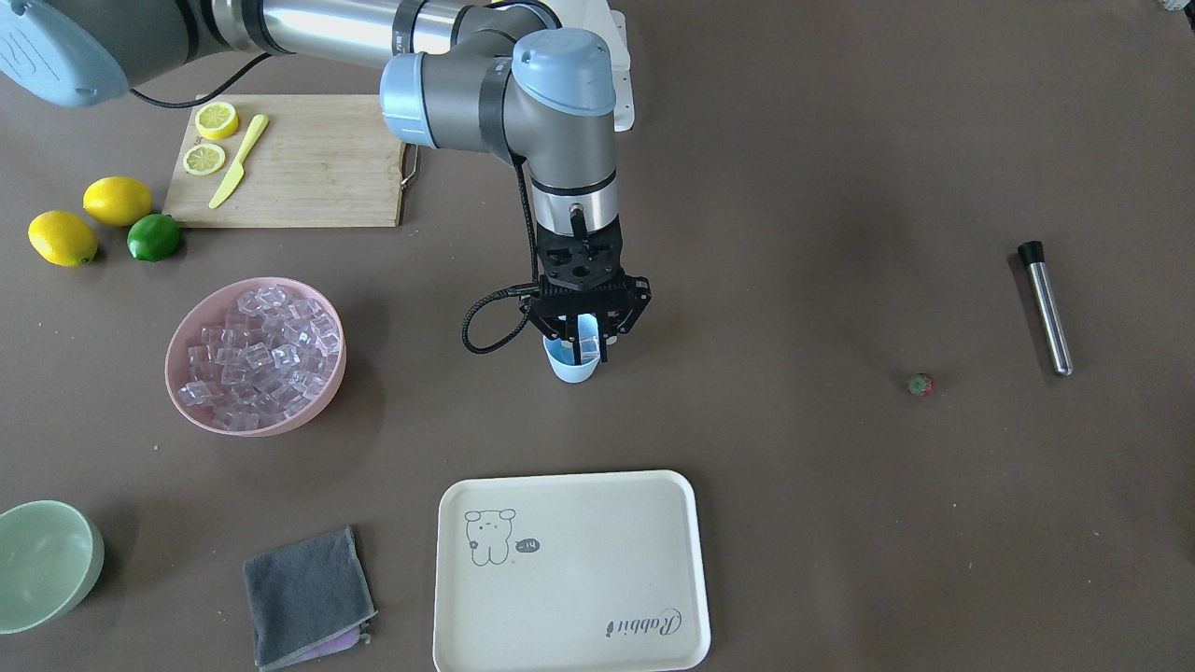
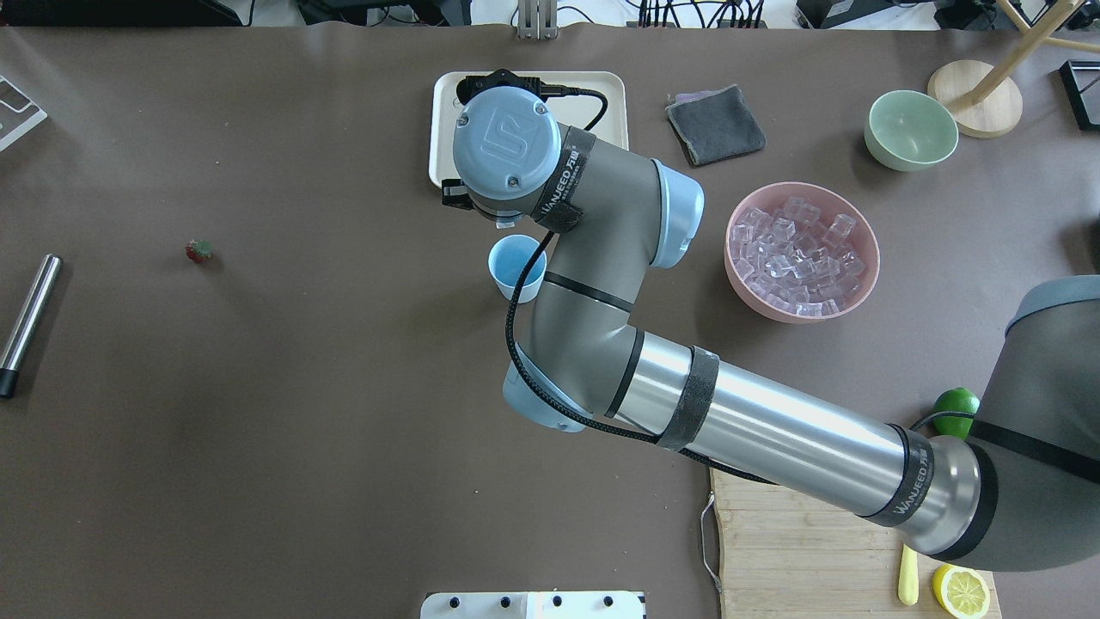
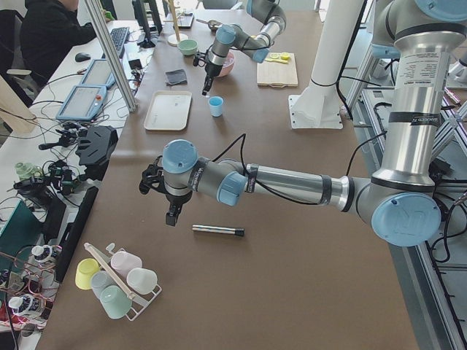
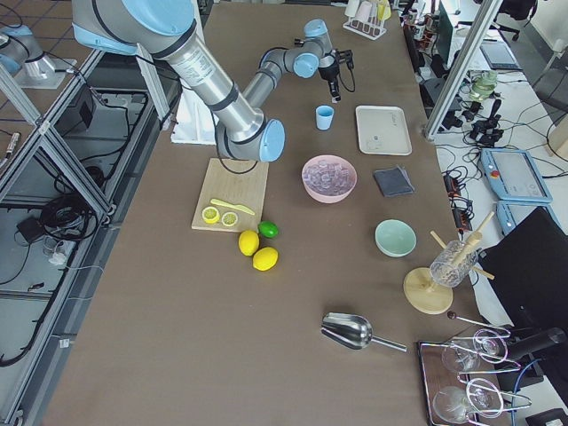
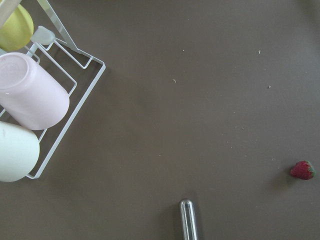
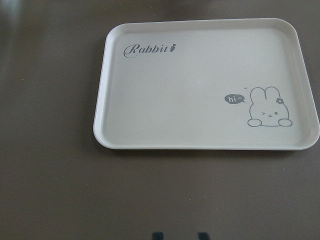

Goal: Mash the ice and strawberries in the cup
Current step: 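Carry the ice cube over the blue cup and open the right gripper, then move the right gripper back over the pink ice bowl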

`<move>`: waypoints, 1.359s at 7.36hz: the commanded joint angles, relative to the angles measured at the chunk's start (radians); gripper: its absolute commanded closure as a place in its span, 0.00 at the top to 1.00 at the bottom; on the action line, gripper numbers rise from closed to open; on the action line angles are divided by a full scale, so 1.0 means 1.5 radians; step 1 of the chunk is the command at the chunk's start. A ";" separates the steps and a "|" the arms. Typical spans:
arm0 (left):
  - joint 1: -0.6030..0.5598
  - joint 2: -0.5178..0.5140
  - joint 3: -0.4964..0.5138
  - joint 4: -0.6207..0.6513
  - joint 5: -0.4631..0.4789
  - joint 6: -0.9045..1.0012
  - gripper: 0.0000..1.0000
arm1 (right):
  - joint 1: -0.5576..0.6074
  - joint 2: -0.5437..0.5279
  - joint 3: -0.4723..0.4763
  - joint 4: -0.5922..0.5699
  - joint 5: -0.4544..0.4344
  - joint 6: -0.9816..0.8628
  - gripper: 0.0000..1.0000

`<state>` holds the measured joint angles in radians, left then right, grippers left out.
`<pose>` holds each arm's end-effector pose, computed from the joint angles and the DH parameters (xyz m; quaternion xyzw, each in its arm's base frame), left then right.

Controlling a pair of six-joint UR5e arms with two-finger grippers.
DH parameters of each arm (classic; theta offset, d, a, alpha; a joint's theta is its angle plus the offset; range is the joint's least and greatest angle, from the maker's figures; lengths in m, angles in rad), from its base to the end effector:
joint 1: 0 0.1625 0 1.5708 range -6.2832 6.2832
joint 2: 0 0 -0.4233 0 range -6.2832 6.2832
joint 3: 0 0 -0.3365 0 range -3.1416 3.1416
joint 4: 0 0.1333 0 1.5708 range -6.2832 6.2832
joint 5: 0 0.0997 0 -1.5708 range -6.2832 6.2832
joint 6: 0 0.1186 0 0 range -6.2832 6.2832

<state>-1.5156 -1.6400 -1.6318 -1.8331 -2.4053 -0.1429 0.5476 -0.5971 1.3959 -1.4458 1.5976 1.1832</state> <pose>-0.0186 -0.4873 0.5765 0.1381 0.4131 0.0396 0.8993 -0.5636 -0.4961 0.1513 0.1901 -0.4032 0.0656 0.8927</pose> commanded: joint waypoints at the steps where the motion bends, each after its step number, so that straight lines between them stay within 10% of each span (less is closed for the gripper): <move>1: 0.000 0.001 0.003 0.000 0.000 0.000 0.99 | -0.006 -0.010 0.000 0.009 0.001 -0.004 0.19; 4: 0.000 0.001 0.002 0.000 0.000 0.001 0.99 | -0.012 -0.016 0.004 0.007 0.003 -0.005 0.29; 5: 0.000 0.000 0.003 0.000 0.000 0.000 0.99 | -0.012 -0.016 0.006 0.001 0.006 -0.006 0.98; 10: 0.000 -0.001 0.003 0.000 0.000 0.000 0.99 | 0.063 -0.130 0.152 -0.115 0.119 -0.122 1.00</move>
<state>-1.5156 -1.6413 -1.6280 -1.8331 -2.4051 -0.1426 0.5966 -0.7083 1.5422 -1.5784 1.7258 1.0730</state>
